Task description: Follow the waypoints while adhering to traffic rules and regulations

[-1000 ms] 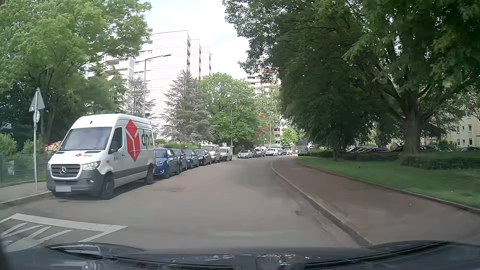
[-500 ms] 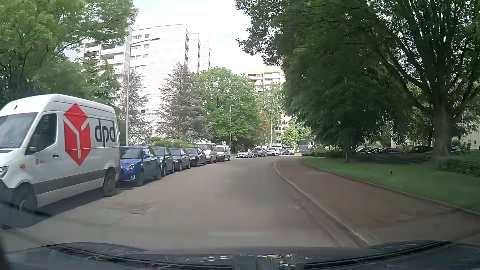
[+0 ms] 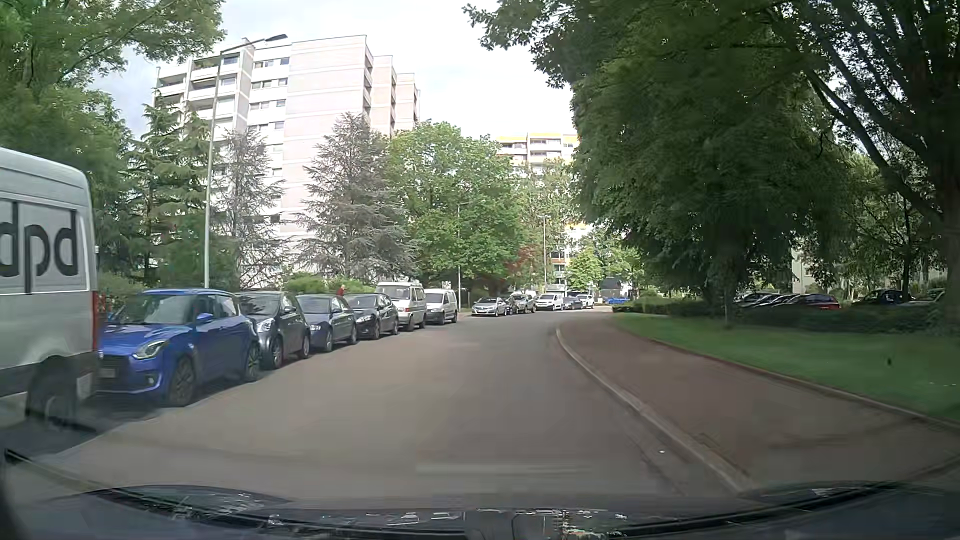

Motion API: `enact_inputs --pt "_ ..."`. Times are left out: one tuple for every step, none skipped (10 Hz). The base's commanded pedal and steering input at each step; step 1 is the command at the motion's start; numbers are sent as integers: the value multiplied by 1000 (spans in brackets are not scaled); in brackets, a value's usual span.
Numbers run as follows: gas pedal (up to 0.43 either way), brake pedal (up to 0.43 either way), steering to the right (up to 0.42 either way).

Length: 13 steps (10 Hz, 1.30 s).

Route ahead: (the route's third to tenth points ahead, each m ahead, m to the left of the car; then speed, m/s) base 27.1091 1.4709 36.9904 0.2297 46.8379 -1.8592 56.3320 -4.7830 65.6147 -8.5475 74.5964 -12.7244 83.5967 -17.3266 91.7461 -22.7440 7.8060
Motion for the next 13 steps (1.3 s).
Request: enact_inputs --pt "67 0 1" --pt "67 0 0" --pt "67 0 0" --pt "67 0 1" --pt "67 0 1" --pt "67 0 1" --pt "67 0 1" --pt "67 0 3" --pt "67 0 6" --pt "67 0 8" --pt "67 0 9" --pt "67 0 10" --pt "67 0 11"
